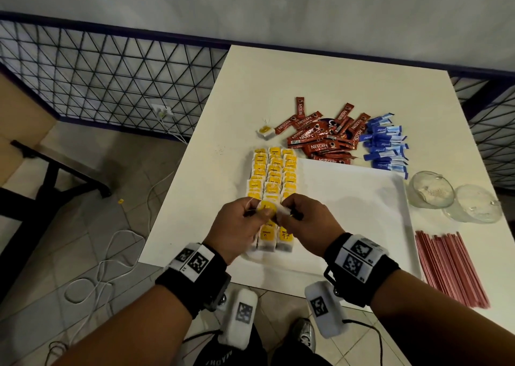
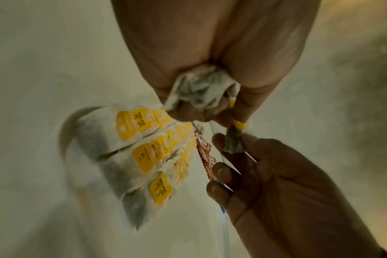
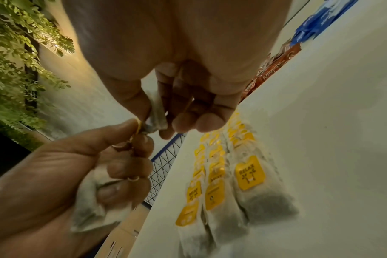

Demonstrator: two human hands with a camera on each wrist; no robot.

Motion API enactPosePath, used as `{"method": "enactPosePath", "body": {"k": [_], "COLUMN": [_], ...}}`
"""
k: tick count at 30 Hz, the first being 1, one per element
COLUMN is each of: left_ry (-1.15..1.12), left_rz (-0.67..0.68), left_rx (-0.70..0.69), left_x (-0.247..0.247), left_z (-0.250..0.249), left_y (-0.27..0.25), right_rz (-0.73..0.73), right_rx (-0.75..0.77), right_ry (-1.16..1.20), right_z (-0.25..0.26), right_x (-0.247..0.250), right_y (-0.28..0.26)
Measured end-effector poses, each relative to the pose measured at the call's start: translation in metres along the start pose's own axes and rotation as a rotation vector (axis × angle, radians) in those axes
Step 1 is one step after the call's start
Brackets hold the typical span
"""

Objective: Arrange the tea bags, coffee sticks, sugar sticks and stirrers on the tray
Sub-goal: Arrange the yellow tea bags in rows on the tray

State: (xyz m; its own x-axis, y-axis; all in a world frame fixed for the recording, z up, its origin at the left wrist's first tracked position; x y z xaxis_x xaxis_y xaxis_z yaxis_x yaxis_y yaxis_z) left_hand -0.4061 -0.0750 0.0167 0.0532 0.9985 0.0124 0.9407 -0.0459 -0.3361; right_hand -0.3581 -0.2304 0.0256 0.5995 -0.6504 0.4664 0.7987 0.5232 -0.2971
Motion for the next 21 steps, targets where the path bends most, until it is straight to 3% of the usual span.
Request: {"method": "enactPosePath", "body": {"k": [3, 5, 9, 16, 21], "left_ry": [0.516, 0.646, 0.559, 0.662, 0.694], "left_rz": [0.041, 0.069, 0.028, 0.093, 0.057], "left_rx": [-0.172, -0.241, -0.262, -0.270, -0.213], "left_x": [-0.002, -0.005, -0.003, -0.014, -0.014], "left_z": [-0.021, -0.032, -0.031, -0.031, -0.026], "left_y": [0.003, 0.004, 0.011, 0.015, 0.019], "right_rz": [-0.005, -0.035, -0.071, -0.080, -0.064], "right_rx": [0.044, 0.078, 0.079, 0.034, -0.005], "right_ry": [0.029, 0.004, 0.020, 0.210, 0.201], "right_z": [0.000, 0.000, -0.003, -0.009, -0.011], "right_x": [0.006, 0.011, 0.020, 0.021, 0.022], "right_y": [-0.005, -0.006, -0.005, -0.007, -0.006]}}
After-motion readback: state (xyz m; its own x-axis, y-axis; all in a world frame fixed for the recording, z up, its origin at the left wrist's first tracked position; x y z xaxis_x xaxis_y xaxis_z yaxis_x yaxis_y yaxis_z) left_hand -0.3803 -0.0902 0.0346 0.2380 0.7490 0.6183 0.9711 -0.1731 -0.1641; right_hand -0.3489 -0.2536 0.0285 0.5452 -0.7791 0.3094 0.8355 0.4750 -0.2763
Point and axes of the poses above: each hand's wrist, its own y-axis towards the middle knuckle, its own x-axis out of the back of the hand, z = x × y, the point moved 4 cm from there along y, towards the middle knuckle, and after that the axes turned 9 degrees about z, right-handed, at the moved point
